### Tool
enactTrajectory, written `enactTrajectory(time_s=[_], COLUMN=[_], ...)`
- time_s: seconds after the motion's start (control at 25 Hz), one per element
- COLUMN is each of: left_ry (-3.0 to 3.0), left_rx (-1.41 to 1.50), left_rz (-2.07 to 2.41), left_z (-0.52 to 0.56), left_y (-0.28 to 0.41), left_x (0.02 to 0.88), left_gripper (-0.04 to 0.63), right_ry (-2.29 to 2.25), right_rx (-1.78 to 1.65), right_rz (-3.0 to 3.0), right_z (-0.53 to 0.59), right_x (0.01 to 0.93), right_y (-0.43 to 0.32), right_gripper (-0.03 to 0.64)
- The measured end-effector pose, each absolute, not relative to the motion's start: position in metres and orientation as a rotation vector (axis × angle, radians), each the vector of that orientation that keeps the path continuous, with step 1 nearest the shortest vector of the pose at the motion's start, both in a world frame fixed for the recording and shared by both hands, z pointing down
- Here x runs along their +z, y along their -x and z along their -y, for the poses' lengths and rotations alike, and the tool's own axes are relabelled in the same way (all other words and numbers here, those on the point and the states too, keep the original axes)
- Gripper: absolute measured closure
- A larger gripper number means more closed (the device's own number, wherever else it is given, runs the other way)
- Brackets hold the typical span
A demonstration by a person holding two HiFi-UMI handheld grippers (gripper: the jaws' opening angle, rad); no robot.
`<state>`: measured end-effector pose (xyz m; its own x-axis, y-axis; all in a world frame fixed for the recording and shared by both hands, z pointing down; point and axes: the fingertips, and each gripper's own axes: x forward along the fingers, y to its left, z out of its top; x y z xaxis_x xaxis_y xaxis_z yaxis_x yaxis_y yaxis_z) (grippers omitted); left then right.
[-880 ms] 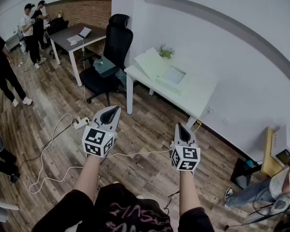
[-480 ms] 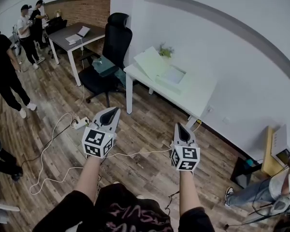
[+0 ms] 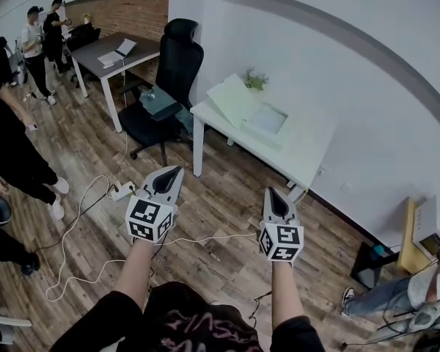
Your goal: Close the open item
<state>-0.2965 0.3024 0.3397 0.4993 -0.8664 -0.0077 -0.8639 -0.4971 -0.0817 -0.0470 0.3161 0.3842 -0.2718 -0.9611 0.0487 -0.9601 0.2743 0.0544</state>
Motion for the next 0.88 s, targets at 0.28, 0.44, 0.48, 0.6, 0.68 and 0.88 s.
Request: enactTrajectory(time_s=[0.28, 0.44, 0.48, 0.6, 0.68, 0.88], left_ry=[2.701, 2.733, 2.739, 2.751, 2.755, 2.741], left_rx=[-0.067, -0.089, -0.091, -0.099, -0.111, -0.133], left_rz=[-1.494, -1.490, -1.489, -1.480, -1.474, -1.491], left_z=[-0.267, -0.246, -0.240, -0.218, -0.201, -0.141], left_y=[0.322, 0.328, 0.327, 0.323, 0.317, 0.302], left_x=[0.347, 0.358, 0.360, 0.367, 0.372, 0.375], left_gripper=[0.583, 0.583, 0.583, 0.583, 0.583, 0.583], right_ry=[-1.875, -1.865, -1.863, -1.871, -1.875, -1.861], right_rx=[0.022, 0.040, 0.045, 0.067, 0.070, 0.067], right_rz=[2.408, 2.390, 2.388, 2.384, 2.387, 2.395], right_z=[-0.287, -0.267, -0.261, -0.237, -0.218, -0.154], right_x=[0.392, 0.398, 0.400, 0.404, 0.406, 0.413], right_y=[0.072, 0.081, 0.081, 0.079, 0.075, 0.056], right_gripper=[0.591, 0.591, 0.591, 0.591, 0.591, 0.591])
